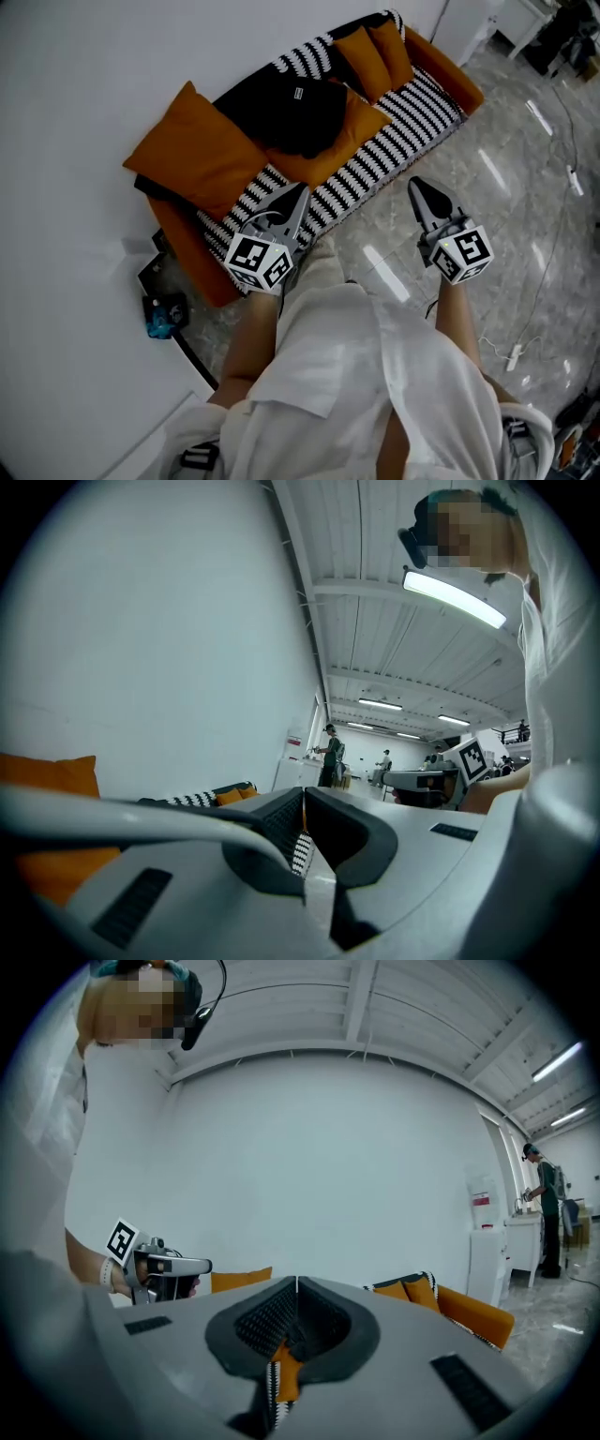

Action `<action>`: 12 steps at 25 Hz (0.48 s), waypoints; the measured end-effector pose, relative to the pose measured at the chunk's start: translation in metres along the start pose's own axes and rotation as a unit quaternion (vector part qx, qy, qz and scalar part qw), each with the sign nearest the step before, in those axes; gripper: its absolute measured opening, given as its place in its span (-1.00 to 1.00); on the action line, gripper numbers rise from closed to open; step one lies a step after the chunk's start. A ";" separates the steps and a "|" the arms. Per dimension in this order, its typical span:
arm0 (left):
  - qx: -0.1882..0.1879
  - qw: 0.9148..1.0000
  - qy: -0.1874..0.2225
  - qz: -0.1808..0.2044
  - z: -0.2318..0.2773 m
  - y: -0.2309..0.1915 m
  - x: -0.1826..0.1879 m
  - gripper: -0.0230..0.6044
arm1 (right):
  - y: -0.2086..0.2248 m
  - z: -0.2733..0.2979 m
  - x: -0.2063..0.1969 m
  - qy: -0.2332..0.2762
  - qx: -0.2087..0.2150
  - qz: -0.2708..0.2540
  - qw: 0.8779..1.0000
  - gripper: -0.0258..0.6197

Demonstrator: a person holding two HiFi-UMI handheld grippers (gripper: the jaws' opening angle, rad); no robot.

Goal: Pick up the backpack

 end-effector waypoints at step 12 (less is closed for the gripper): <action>0.012 1.000 0.026 0.004 0.095 -0.166 0.056 -0.84 | 0.048 0.194 0.041 0.003 0.037 -0.018 0.999 -0.86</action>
Point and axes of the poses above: the fingertips, and each gripper's own axes: z forward along the fingers, y to its right, x out of its top, the point moved 1 cm from there along -z, backward along the fingers, and after that the axes turned 6 degrees about y, right-handed, at the moved point
